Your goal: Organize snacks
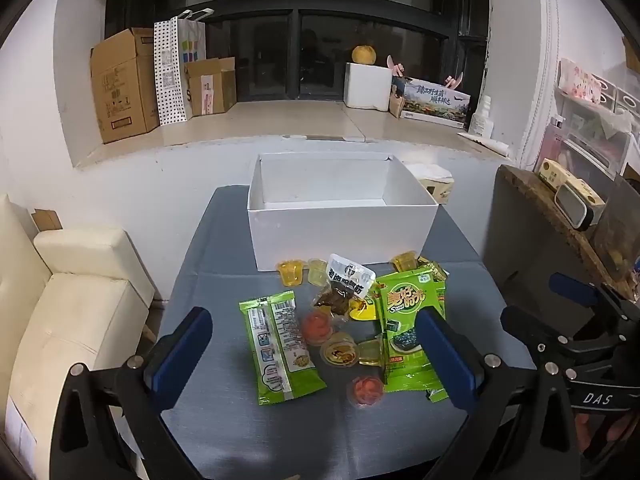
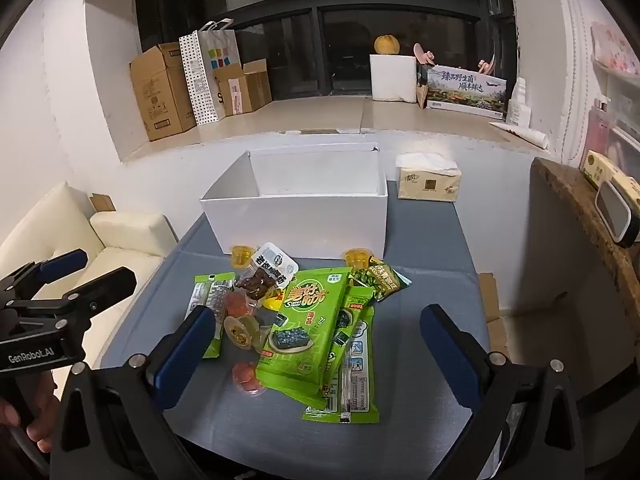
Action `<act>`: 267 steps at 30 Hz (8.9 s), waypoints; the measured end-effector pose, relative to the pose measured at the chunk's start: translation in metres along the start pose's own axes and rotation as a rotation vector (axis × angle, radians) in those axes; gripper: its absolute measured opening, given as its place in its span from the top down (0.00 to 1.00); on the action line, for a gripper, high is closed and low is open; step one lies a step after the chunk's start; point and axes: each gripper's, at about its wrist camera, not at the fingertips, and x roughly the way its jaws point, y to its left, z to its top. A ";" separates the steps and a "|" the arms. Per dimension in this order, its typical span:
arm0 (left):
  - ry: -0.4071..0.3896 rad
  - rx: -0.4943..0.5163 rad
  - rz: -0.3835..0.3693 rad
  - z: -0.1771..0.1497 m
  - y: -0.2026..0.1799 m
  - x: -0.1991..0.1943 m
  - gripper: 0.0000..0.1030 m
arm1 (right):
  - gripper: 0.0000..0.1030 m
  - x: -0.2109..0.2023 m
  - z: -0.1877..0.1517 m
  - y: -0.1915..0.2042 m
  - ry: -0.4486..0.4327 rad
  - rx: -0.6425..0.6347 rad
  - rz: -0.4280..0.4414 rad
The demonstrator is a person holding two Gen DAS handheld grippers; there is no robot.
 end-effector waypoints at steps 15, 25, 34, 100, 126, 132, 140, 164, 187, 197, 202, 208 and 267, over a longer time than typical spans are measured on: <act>-0.035 0.017 0.033 -0.001 -0.005 -0.007 0.00 | 0.00 -0.009 0.006 -0.001 -0.023 -0.002 0.013; -0.029 0.013 0.028 0.000 -0.004 -0.008 0.00 | 0.00 -0.010 0.005 0.001 -0.032 -0.003 0.012; -0.024 0.014 0.024 -0.001 -0.006 -0.005 0.00 | 0.00 -0.010 0.005 0.001 -0.031 -0.003 0.012; 0.007 -0.024 0.034 -0.010 0.011 0.004 0.00 | 0.00 0.037 -0.003 0.008 0.079 -0.009 0.034; 0.113 -0.099 0.078 -0.036 0.051 0.044 0.00 | 0.29 0.142 0.005 0.011 0.305 0.017 -0.012; 0.173 -0.114 0.079 -0.041 0.057 0.080 0.00 | 0.29 0.105 0.015 -0.012 0.227 0.094 0.022; 0.298 -0.121 0.192 -0.038 0.063 0.164 0.00 | 0.29 0.054 0.004 -0.045 0.142 0.196 0.018; 0.203 -0.133 0.045 -0.015 0.081 0.125 0.37 | 0.29 0.054 0.004 -0.023 0.105 0.132 0.081; 0.065 0.008 -0.025 0.191 0.046 0.224 0.27 | 0.16 0.221 0.207 -0.030 0.058 0.060 0.107; 0.052 -0.007 -0.029 0.183 0.064 0.229 0.00 | 0.00 0.215 0.206 -0.042 0.024 0.074 0.080; 0.039 -0.010 0.032 0.179 0.067 0.218 0.00 | 0.00 0.187 0.205 -0.034 -0.043 0.017 0.075; 0.031 0.026 0.043 0.159 0.064 0.196 0.00 | 0.00 0.155 0.188 -0.037 -0.016 0.044 0.114; 0.256 0.129 -0.161 0.002 0.003 0.237 0.16 | 0.30 0.063 -0.003 -0.061 0.087 0.244 -0.036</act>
